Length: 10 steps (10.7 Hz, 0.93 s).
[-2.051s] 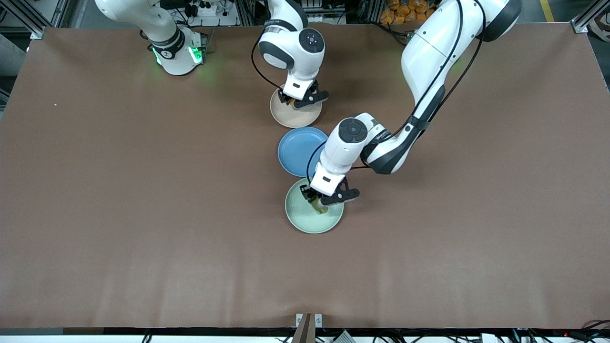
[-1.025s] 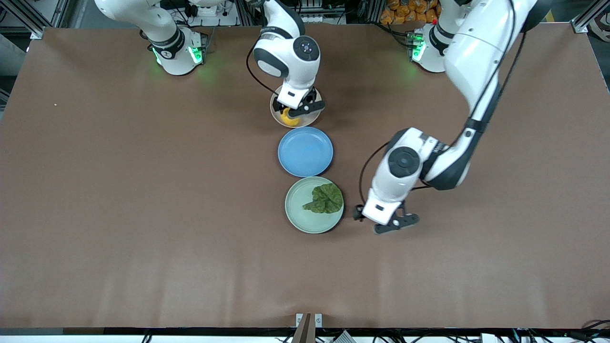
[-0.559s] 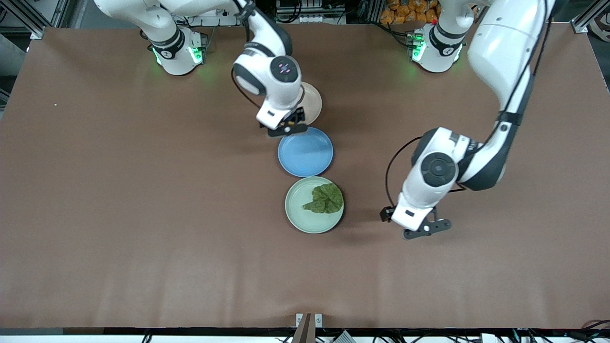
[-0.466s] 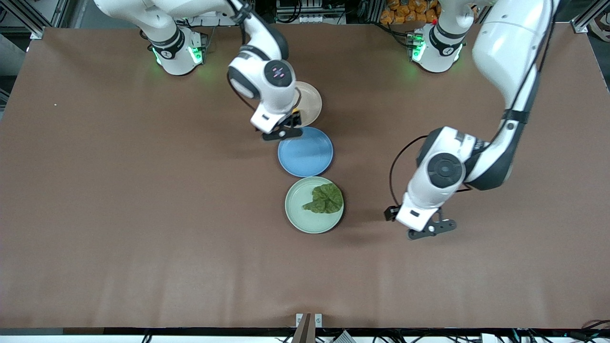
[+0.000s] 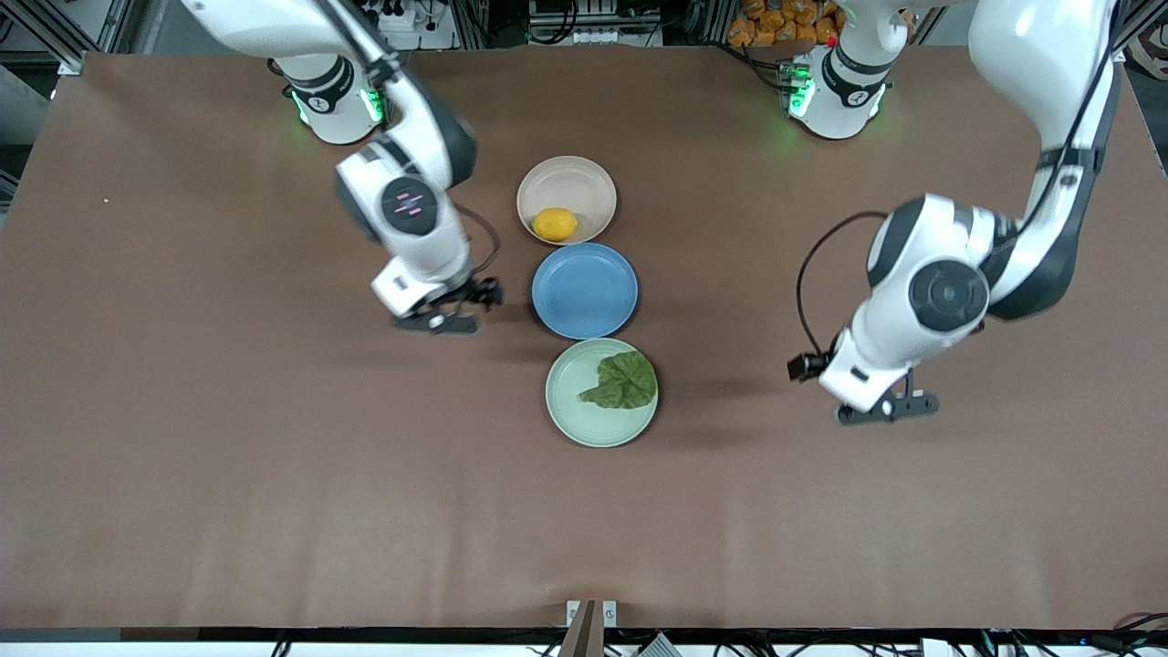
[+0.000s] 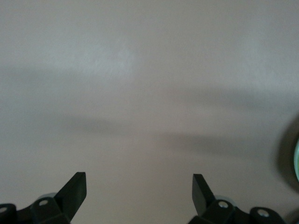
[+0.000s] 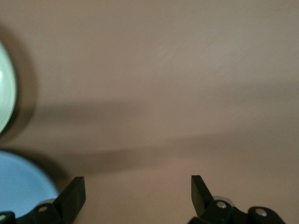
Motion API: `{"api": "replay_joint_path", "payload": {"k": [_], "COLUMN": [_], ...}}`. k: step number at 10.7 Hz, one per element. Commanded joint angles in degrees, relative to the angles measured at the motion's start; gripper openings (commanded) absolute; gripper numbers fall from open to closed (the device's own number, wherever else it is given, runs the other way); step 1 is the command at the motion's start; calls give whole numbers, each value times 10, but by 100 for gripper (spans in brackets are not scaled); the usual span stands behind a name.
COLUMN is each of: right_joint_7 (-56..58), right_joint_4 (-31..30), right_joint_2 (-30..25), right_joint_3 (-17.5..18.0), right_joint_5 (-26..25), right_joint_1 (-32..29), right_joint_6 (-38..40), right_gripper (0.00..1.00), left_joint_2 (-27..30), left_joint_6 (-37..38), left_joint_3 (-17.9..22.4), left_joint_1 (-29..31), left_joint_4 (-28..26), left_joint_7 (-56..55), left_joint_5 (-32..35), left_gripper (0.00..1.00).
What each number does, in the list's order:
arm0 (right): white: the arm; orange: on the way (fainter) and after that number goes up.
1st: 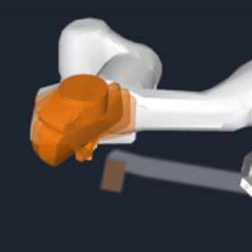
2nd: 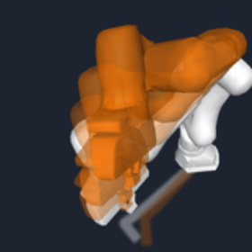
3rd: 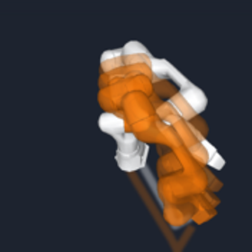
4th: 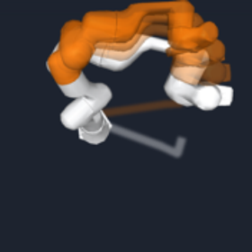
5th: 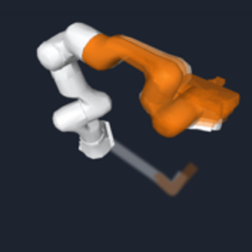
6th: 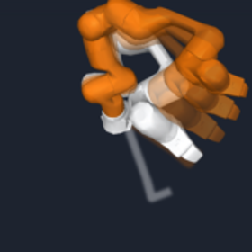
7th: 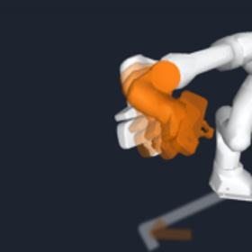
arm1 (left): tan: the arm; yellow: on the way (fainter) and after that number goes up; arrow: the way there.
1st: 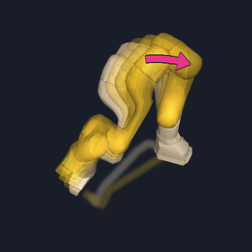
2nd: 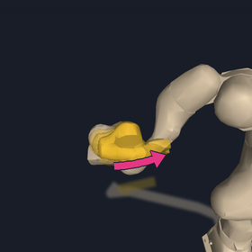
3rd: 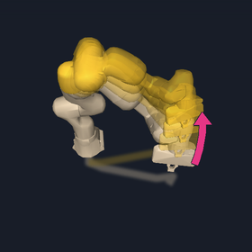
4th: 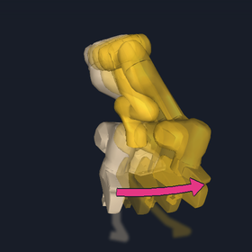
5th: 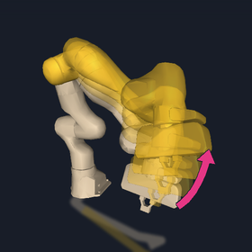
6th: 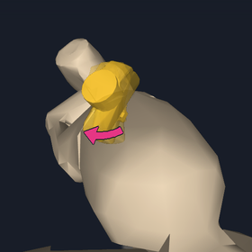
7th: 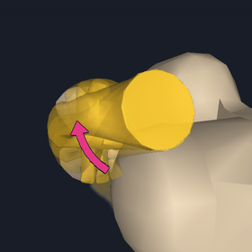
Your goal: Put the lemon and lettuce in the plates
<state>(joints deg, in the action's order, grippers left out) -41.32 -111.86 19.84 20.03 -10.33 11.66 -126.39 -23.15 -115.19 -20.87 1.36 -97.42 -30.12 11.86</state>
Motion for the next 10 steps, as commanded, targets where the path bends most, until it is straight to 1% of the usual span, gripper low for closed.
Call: {"api": "replay_joint_path", "payload": {"k": [1, 2, 3, 4, 5, 6, 7, 9, 10], "right_joint_7": [37, 71, 109, 148, 185, 222, 258, 316, 341], "right_joint_4": [30, 42, 51, 60, 67, 74, 83, 104, 116], "right_joint_2": [-8, -5, -3, -2, -2, -2, -1, 0, 0], "right_joint_3": [-9, -30, -40, -46, -55, -71, -98, -135, -156], "right_joint_5": [-10, -10, -10, -10, -9, -9, -8, -9, -7], "right_joint_1": [-79, -91, -114, -141, -162, -176, -179, -181, -183], "right_joint_6": [11, 11, 11, 11, 11, 11, 11, 10, 11], "right_gripper": [100, 100, 100, 100, 100, 100, 100, 100, 100], "left_joint_2": [133, 155, 174, 195, 215, 233, 249, 250, 238], "left_joint_6": [1, 2, 26, 45, 47, 49, 64, 130, 179], "left_joint_3": [78, 113, 129, 136, 145, 152, 162, 171, 170], "left_joint_1": [-49, -70, -81, -80, -82, -84, -84, -86, -85], "left_joint_4": [-94, -101, -101, -95, -93, -94, -88, -46, -17], "left_joint_7": [71, 110, 144, 178, 195, 198, 199, 205, 222], "left_joint_5": [-74, -100, -100, -104, -106, -99, -98, -104, -105], "left_gripper": [100, 100, 100, 100, 100, 100, 100, 100, 100]}}
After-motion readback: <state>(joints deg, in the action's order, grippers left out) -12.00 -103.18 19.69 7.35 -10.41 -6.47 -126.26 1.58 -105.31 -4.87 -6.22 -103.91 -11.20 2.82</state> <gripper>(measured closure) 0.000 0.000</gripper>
